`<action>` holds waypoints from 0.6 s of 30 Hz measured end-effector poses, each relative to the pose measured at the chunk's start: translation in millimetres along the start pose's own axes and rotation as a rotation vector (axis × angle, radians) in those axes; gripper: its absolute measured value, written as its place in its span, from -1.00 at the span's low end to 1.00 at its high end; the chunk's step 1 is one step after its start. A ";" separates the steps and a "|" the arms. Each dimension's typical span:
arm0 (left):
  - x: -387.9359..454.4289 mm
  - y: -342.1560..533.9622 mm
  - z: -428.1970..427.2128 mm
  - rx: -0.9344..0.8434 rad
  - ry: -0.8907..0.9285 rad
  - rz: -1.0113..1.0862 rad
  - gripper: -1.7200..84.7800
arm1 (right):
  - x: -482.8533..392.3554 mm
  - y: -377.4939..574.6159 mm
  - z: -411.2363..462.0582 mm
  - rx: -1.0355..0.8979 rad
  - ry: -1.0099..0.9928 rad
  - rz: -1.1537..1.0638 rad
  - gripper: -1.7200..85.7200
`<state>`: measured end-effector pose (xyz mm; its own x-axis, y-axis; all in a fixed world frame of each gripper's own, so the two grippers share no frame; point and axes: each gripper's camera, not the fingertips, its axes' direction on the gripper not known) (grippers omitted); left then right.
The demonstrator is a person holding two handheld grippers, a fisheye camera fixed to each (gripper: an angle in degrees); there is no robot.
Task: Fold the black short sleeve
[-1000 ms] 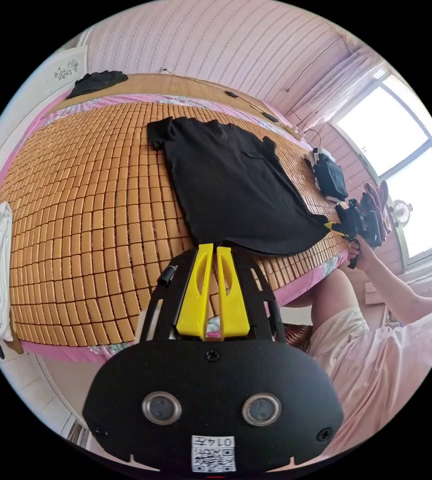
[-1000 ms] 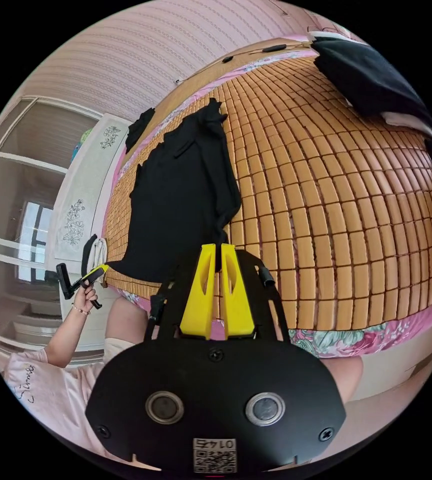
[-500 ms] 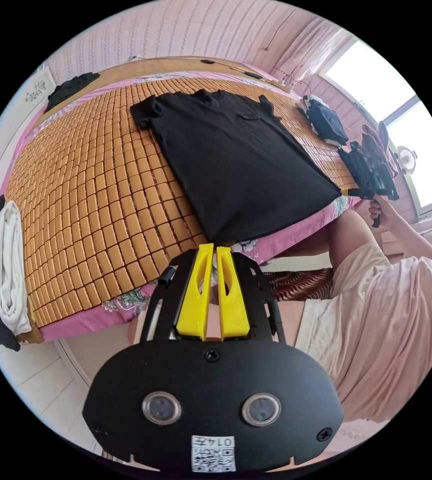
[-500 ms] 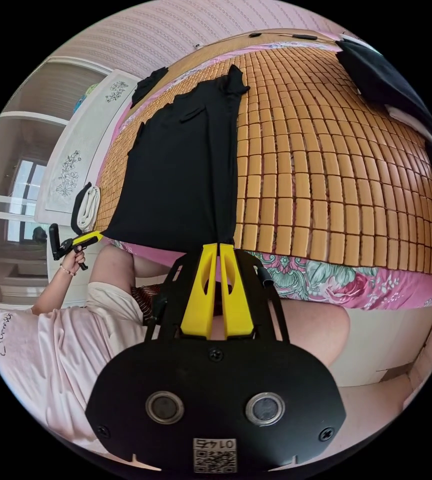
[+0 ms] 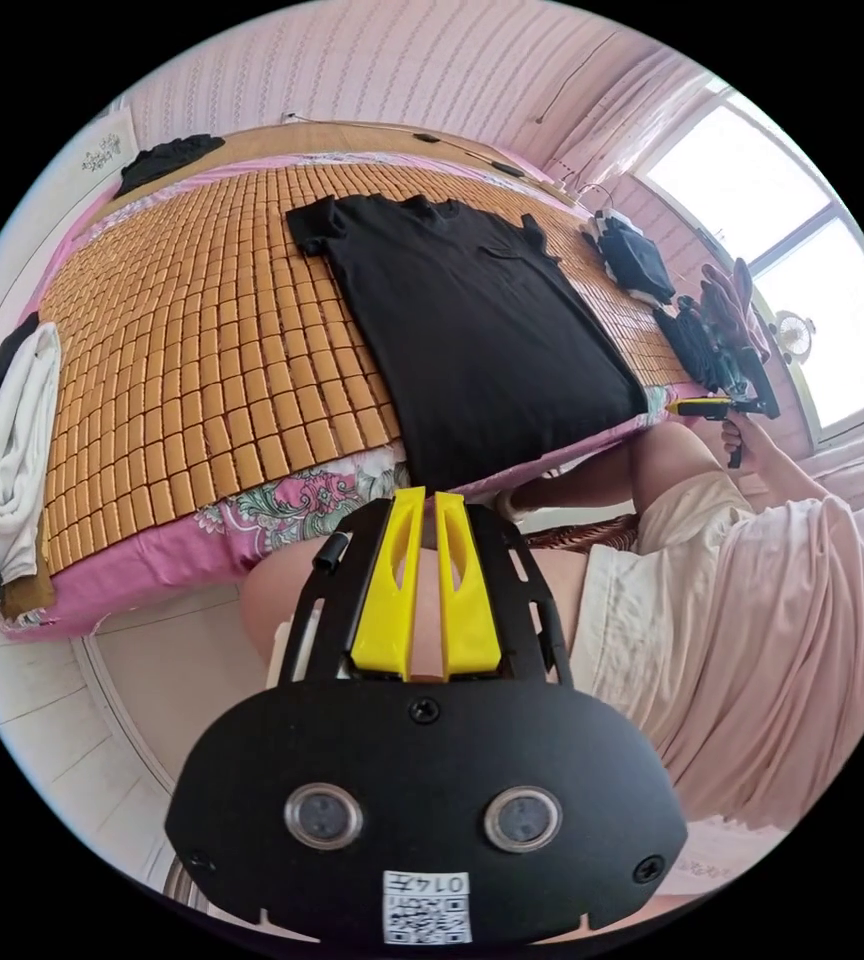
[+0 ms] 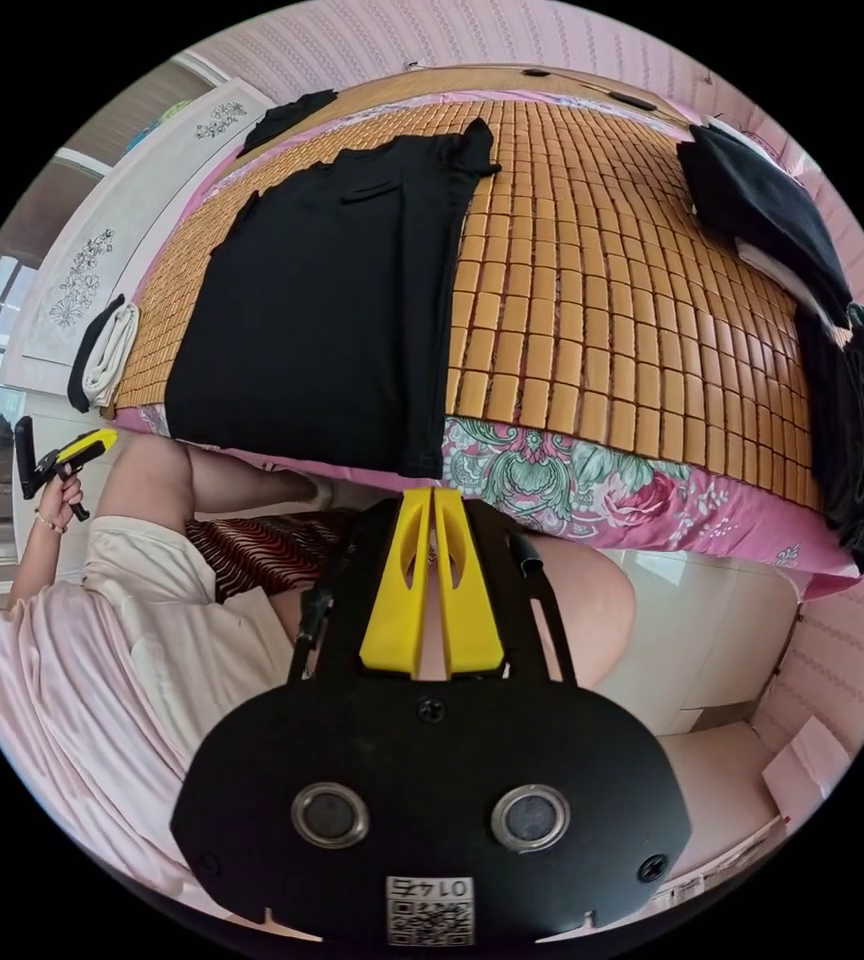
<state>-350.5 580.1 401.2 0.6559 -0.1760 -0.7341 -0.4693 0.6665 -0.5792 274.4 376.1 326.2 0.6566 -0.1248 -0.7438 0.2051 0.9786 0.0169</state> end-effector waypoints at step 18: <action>46.4 -117.4 26.4 0.095 0.068 0.149 -0.97 | -3.4 -144.0 -11.3 0.201 0.073 -0.092 -0.86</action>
<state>-249.4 512.8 444.5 0.5406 -0.1169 -0.8331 -0.4980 0.7537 -0.4289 234.5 237.4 318.8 0.5759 -0.1928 -0.7945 0.4072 0.9103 0.0742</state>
